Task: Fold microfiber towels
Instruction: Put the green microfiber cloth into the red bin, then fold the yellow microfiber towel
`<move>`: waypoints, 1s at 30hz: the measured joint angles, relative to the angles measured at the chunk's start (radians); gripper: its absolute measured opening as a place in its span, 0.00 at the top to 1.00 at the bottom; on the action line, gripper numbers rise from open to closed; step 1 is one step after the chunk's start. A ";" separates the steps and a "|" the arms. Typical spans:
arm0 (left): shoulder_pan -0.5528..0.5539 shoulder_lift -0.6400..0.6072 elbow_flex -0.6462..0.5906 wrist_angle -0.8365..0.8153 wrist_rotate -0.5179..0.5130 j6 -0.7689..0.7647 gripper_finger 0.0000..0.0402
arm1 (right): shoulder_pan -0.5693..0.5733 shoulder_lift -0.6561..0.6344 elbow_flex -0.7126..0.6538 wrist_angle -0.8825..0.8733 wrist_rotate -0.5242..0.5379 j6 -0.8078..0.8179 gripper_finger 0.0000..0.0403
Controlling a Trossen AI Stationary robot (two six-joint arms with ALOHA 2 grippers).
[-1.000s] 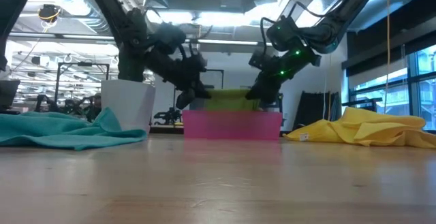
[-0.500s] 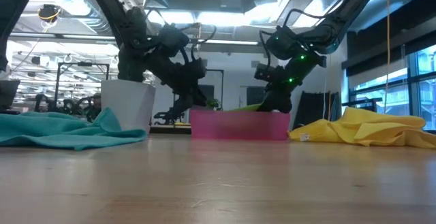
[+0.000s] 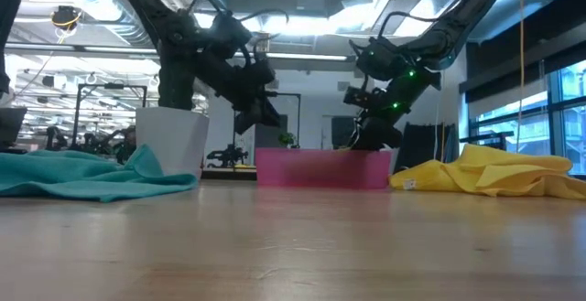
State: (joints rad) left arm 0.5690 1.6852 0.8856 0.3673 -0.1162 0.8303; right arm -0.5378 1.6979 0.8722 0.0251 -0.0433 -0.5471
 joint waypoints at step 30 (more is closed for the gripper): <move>-0.628 -0.531 -0.052 -0.352 0.197 -0.676 0.76 | 0.553 -0.451 0.002 -0.149 0.077 0.515 0.40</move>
State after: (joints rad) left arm -0.0592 1.1538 0.8334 0.0156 0.0808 0.1540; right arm 0.0156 1.2472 0.8742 -0.1240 0.0337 -0.0321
